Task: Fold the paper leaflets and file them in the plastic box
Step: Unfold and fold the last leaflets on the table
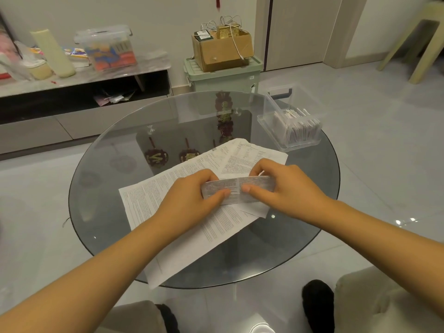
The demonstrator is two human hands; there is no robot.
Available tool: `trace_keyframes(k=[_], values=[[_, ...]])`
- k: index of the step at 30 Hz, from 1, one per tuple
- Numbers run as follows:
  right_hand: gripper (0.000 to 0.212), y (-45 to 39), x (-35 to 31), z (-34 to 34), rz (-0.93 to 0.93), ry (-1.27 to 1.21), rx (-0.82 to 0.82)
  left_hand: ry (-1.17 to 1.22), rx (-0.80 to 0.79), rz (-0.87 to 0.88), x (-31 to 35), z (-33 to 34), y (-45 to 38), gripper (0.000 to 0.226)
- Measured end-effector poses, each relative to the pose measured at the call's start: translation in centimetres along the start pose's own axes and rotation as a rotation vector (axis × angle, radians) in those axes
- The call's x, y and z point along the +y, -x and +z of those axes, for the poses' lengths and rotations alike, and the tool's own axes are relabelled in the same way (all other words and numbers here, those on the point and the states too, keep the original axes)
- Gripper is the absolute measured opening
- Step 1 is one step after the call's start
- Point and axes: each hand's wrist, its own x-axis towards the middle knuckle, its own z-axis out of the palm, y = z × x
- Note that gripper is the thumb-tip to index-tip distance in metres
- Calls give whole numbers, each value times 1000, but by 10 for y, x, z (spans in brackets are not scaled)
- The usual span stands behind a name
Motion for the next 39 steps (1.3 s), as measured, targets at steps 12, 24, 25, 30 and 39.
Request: trace_keyframes(k=[12, 24, 25, 30, 39], values=[[77, -12, 8, 12, 97, 7, -33, -11, -5, -120, -8, 15, -14, 77], [44, -11, 8, 5, -142, 375, -161, -323, -107, 209, -12, 13, -16, 44], [47, -11, 9, 4, -151, 383, -164, -323, -113, 216, -13, 12, -17, 46], [39, -11, 9, 5, -212, 444, -132, -336, -127, 249, -10, 7, -20, 40], [19, -27, 7, 10, -9, 202, 38, -201, 11, 59, -3, 13, -31, 21]])
